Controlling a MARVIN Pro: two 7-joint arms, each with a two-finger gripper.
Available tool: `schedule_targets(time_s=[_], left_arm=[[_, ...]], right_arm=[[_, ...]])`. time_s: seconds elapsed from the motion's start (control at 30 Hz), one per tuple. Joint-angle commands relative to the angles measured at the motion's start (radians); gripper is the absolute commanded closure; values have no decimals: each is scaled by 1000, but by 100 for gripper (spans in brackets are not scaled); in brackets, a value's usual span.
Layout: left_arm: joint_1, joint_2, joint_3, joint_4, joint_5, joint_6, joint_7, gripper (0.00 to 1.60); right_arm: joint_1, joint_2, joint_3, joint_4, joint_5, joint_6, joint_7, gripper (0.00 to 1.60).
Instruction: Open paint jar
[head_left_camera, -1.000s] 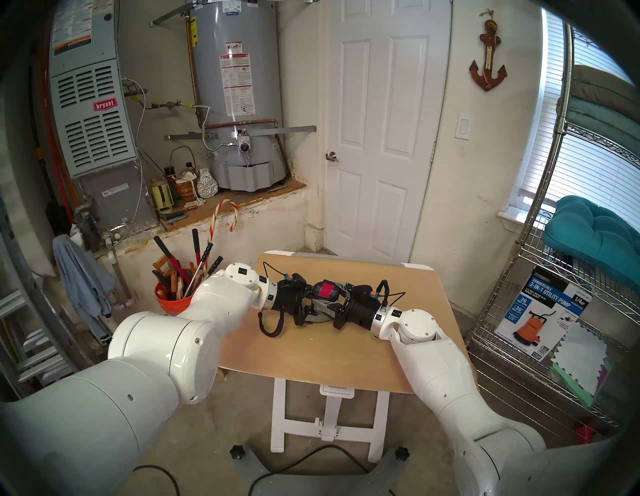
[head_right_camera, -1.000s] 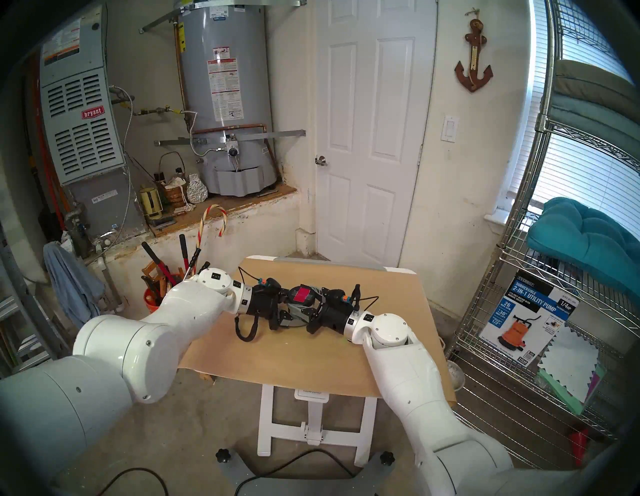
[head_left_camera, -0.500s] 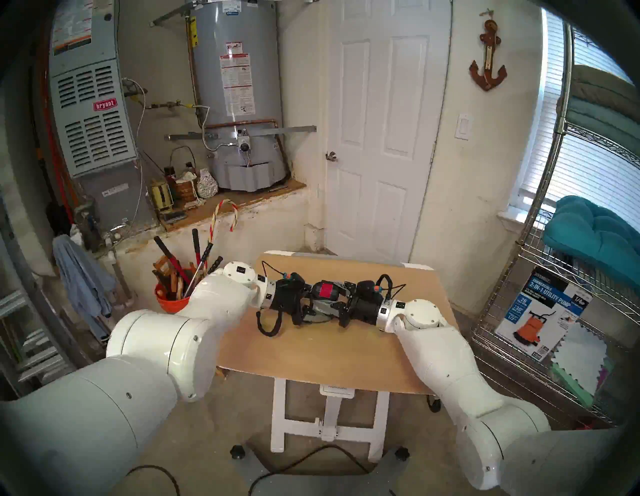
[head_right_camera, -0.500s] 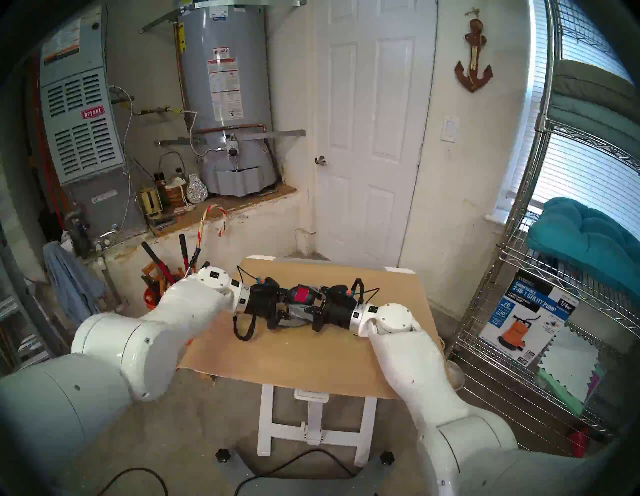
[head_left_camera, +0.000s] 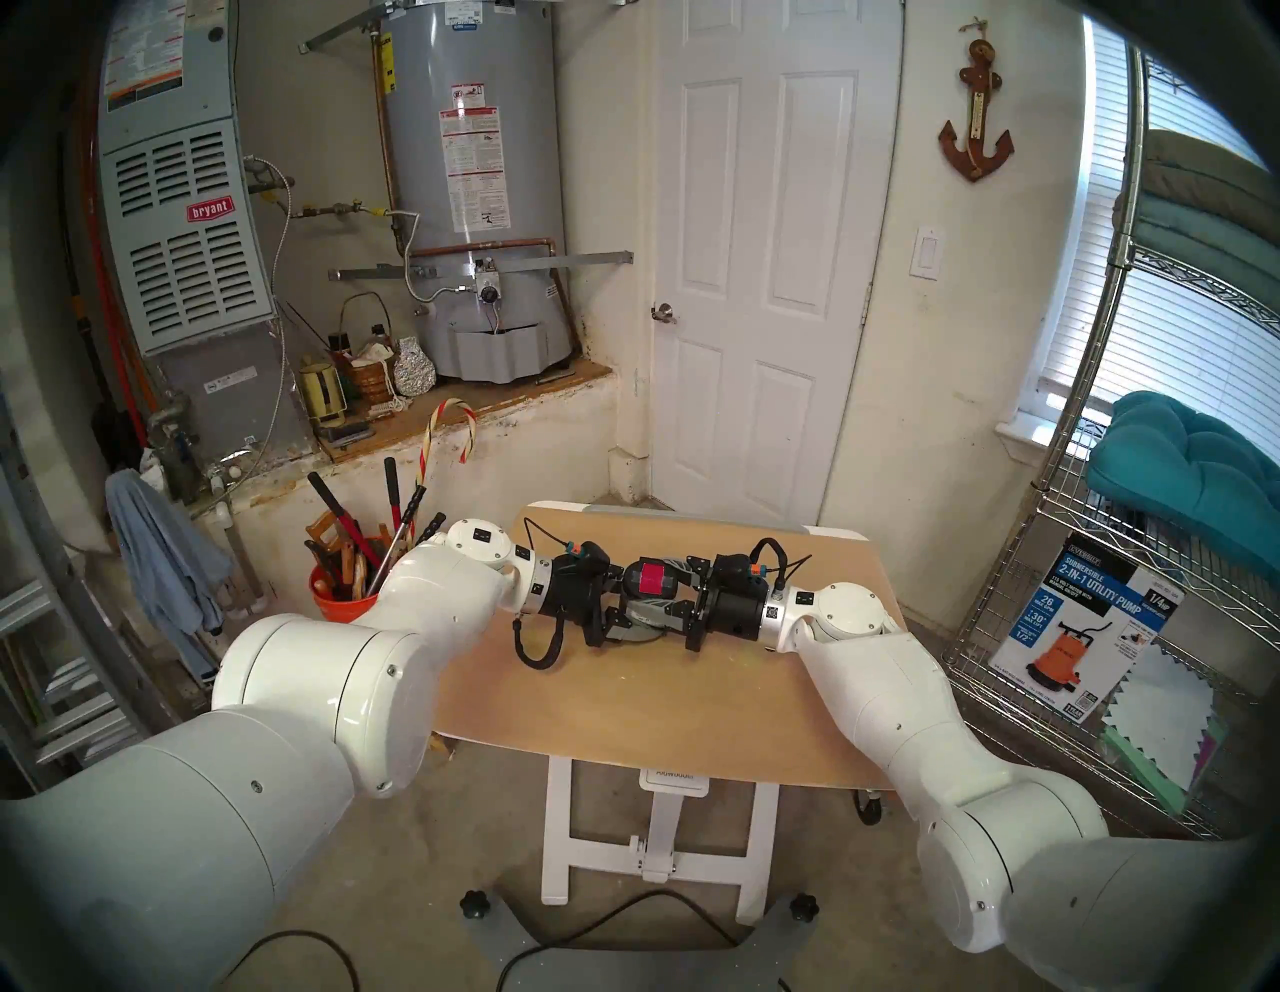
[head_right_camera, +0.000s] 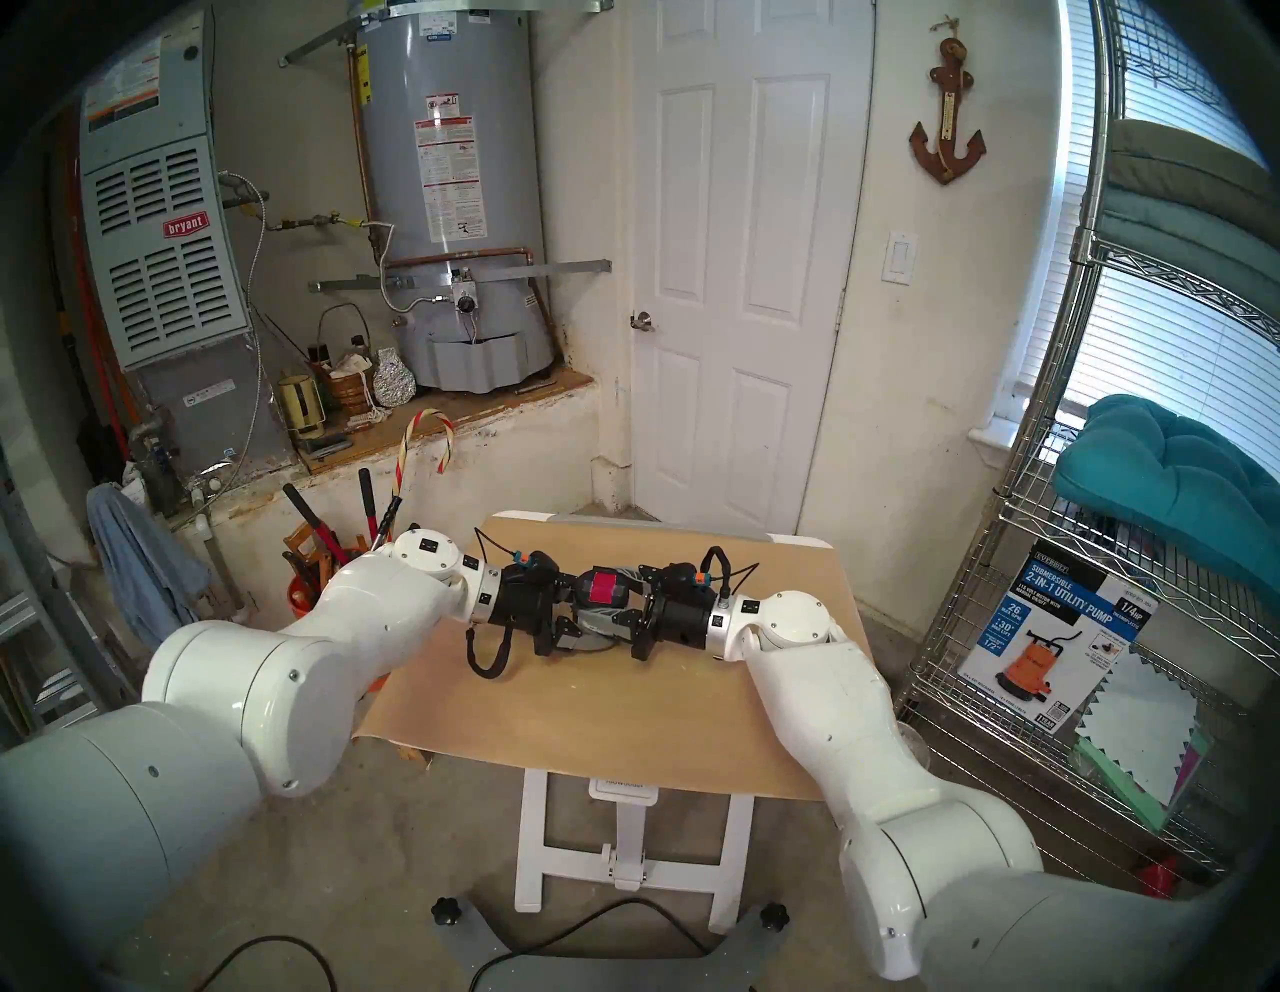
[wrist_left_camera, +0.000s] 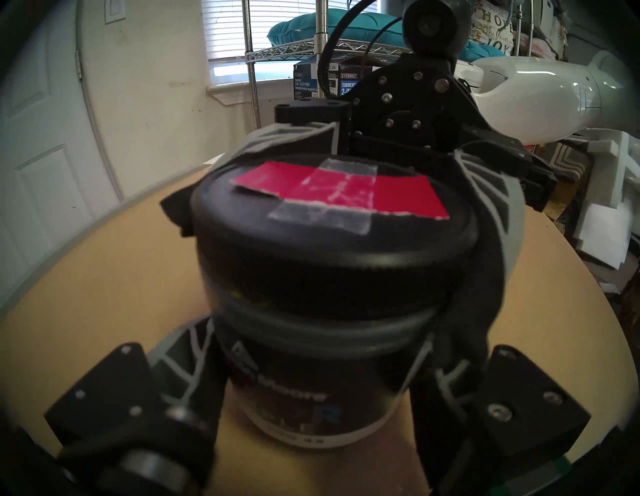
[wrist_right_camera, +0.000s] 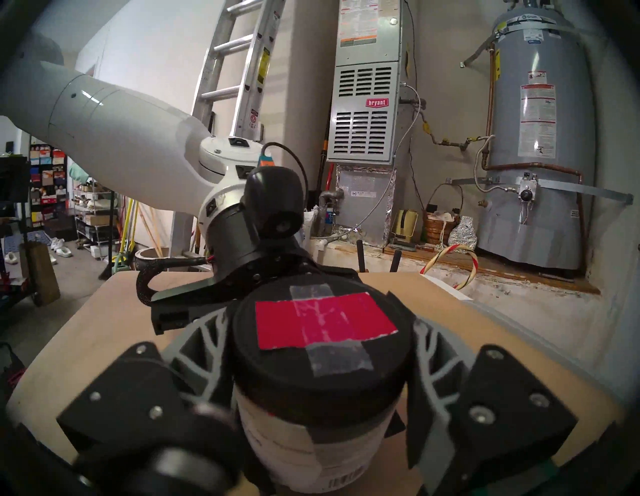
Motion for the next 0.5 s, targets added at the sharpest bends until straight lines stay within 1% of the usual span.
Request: schedule_targets(time_s=[0.0, 0.13, 0.2, 0.37, 0.4, 0.43, 0.47], left_arm=[[-35, 22, 1, 2, 5, 2, 14, 160], [-35, 22, 2, 9, 7, -1, 13, 160], [-36, 21, 2, 13, 8, -4, 13, 160], [-38, 19, 1, 22, 11, -7, 14, 160], [-38, 19, 0, 24, 12, -8, 16, 160], [-38, 18, 0, 25, 12, -9, 17, 160], [-37, 18, -1, 26, 13, -10, 19, 160]], right_arm=[[58, -6, -15, -14, 11, -44, 71, 153], [64, -8, -19, 6, 9, -53, 82, 148], [65, -11, -18, 18, 10, -55, 83, 134], [63, -19, -9, 41, 20, -53, 79, 127], [63, -22, -4, 50, 30, -41, 84, 119], [63, -23, -3, 53, 31, -42, 84, 100], [58, -24, 1, 50, 34, -44, 76, 89]])
